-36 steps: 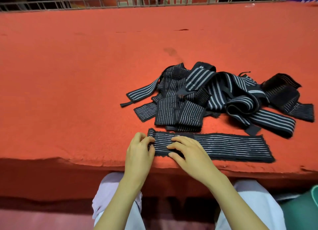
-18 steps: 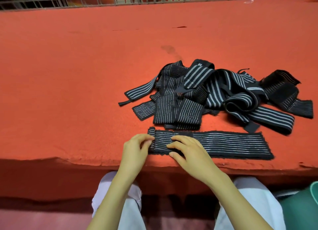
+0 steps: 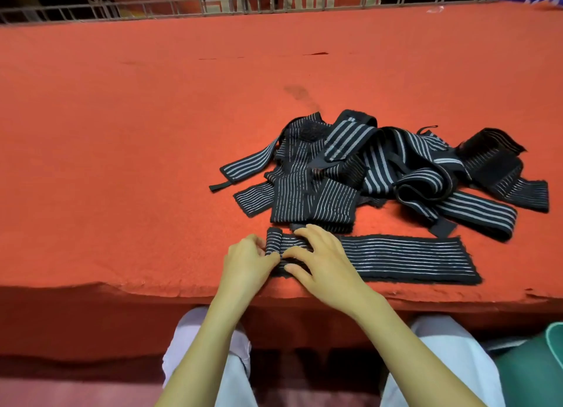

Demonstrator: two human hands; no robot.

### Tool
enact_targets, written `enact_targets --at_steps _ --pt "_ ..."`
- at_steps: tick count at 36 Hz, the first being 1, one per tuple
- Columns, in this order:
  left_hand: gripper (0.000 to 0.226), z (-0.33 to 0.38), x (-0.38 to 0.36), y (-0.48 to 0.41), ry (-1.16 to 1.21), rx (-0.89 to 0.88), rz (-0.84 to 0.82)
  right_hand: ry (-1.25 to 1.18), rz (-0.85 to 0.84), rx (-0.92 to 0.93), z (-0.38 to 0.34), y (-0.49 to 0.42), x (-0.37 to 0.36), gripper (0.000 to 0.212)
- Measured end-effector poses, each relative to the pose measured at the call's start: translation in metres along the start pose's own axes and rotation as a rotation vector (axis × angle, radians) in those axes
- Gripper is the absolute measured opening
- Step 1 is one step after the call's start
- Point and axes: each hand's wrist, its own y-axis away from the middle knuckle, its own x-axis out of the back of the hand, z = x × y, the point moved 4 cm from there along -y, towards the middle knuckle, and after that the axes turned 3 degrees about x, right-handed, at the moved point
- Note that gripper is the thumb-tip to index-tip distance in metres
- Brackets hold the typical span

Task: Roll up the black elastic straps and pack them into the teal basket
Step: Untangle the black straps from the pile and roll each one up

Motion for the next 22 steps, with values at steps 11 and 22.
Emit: enact_targets --at_steps 11,22 --pt "0.018 -0.041 0.044 0.002 0.047 0.073 0.23 -0.038 -0.019 0.059 -0.023 -0.014 -0.005 0.048" --pt "0.015 -0.024 0.021 0.011 0.037 -0.175 0.153 -0.061 -0.038 0.007 -0.013 -0.006 -0.002 0.063"
